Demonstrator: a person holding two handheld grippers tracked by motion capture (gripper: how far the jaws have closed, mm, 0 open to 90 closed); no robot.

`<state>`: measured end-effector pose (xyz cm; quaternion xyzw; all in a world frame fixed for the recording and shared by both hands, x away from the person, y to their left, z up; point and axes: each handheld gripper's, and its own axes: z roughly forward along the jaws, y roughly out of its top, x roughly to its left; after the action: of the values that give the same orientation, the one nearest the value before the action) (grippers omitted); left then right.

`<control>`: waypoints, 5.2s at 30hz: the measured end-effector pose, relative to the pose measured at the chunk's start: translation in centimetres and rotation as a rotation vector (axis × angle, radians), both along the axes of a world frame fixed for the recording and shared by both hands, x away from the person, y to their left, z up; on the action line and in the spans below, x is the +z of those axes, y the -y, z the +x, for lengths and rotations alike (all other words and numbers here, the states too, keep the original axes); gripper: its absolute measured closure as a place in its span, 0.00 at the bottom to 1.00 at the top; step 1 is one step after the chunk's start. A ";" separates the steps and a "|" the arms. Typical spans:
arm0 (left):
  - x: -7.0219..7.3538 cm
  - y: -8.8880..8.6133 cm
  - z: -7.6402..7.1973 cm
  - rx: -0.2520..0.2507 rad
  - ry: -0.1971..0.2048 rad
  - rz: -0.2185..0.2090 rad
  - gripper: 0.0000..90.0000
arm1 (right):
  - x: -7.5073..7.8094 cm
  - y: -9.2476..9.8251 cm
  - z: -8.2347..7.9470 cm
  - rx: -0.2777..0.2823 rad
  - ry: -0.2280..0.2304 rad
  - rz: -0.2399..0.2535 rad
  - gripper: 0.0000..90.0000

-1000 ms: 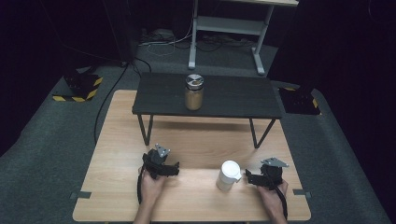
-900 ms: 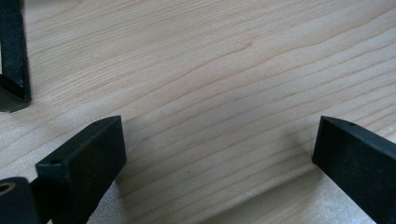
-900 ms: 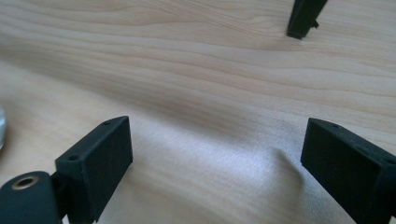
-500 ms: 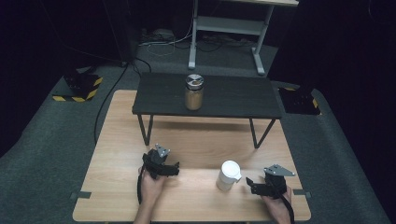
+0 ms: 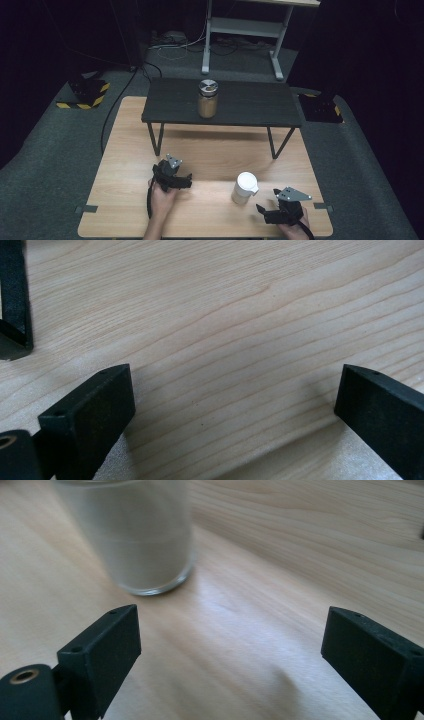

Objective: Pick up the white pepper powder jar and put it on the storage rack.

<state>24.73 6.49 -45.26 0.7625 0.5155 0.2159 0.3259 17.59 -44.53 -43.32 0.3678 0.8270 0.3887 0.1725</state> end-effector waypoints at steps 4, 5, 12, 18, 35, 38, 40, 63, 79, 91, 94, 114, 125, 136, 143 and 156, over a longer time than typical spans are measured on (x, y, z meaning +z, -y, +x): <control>0.0 0.0 0.0 0.000 0.000 0.000 0.03 | 0.2 -0.3 -0.2 0.050 0.003 0.008 0.09; 0.0 0.0 0.0 0.000 0.000 0.000 0.03 | 0.2 -0.4 -0.2 0.061 0.006 0.012 0.09; 0.0 0.0 0.0 0.000 0.000 0.000 0.03 | 0.5 -1.3 -0.1 0.118 0.022 0.034 0.09; 0.0 0.0 0.0 0.001 0.001 -0.001 0.03 | 0.5 -2.1 0.0 0.144 0.035 0.048 0.09; 0.0 0.0 0.0 0.000 0.000 -0.001 0.03 | -0.1 -4.1 1.3 0.121 0.085 0.125 0.10; 0.0 0.0 0.0 0.000 -0.001 0.000 0.03 | -0.1 -4.6 1.4 0.113 0.101 0.132 0.11; 0.0 0.0 0.0 0.001 -0.001 0.000 0.03 | -0.2 -4.8 1.5 0.109 0.106 0.140 0.11; 0.0 0.0 0.0 0.000 -0.001 0.000 0.03 | -0.6 -5.7 2.2 0.082 0.128 0.160 0.23; 0.0 0.0 0.0 0.000 0.000 -0.001 0.03 | -0.6 -5.5 2.2 0.079 0.141 0.157 0.31; 0.0 0.0 0.0 0.000 0.000 -0.001 0.03 | -0.7 -5.6 2.0 0.077 0.157 0.148 0.33; 0.0 0.0 0.0 0.000 0.000 -0.001 0.03 | -0.7 -5.6 1.9 0.077 0.160 0.146 0.33; 0.0 0.0 0.0 0.000 0.000 0.000 0.03 | -0.1 -5.4 1.7 0.078 0.184 0.156 0.34; 0.0 0.0 0.0 0.000 0.000 -0.001 0.03 | 1.2 -5.3 2.2 0.093 0.181 0.158 0.34; 0.0 0.0 0.0 0.000 -0.001 0.000 0.03 | 2.7 -4.8 3.1 0.105 0.185 0.165 0.34; 0.0 0.0 0.0 0.000 0.000 -0.001 0.03 | 3.8 -4.3 3.6 0.116 0.193 0.177 0.34; 0.0 0.0 0.0 0.000 -0.001 0.000 0.03 | 6.3 -3.4 5.0 0.116 0.201 0.188 0.34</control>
<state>24.73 6.48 -45.25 0.7624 0.5158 0.2156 0.3259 22.62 -41.09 -36.99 0.2930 0.7854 0.5087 0.1966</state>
